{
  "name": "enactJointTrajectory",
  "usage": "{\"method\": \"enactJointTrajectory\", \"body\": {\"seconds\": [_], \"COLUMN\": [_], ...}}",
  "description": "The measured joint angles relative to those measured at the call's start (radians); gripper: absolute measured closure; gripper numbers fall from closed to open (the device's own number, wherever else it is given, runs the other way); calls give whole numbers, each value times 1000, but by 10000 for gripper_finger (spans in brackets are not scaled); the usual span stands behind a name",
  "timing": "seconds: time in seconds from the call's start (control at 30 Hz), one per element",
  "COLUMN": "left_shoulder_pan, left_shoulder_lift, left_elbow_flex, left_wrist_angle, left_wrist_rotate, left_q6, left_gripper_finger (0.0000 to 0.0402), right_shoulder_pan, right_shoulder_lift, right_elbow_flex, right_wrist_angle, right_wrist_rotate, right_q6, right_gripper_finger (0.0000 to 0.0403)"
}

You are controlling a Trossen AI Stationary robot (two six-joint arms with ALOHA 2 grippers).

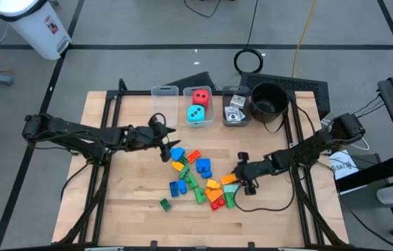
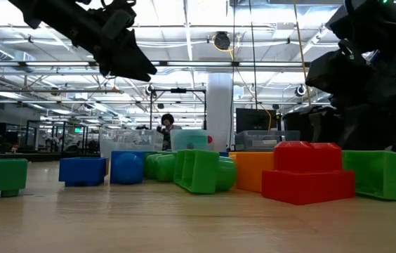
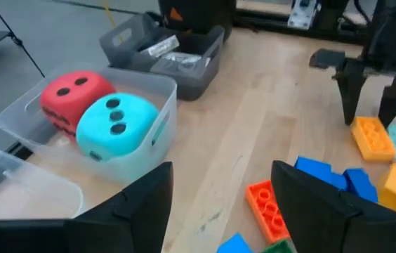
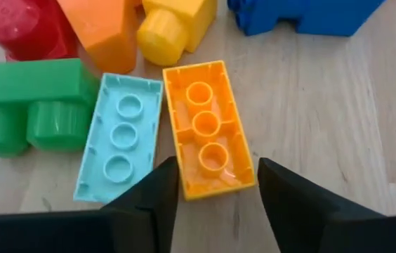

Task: Pick & Place Toys
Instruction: Put the yellow game piece into the left transparent bin

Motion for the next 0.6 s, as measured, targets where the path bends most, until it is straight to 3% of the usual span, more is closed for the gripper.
{"method": "enactJointTrajectory", "body": {"seconds": [0.17, 0.37, 0.6], "left_shoulder_pan": [0, 0, 0], "left_shoulder_lift": [8, 8, 8], "left_elbow_flex": [0, 0, 0], "left_wrist_angle": [30, 47, 146], "left_wrist_rotate": [1, 1, 4], "left_q6": [18, 12, -43], "left_gripper_finger": [156, 156, 156], "right_shoulder_pan": [0, 0, 2], "right_shoulder_lift": [0, 0, -79], "right_elbow_flex": [0, 0, 28], "right_wrist_angle": [42, 86, 90], "right_wrist_rotate": [0, 11, 187], "right_q6": [-27, -60, -187], "right_gripper_finger": [290, 295, 295]}}
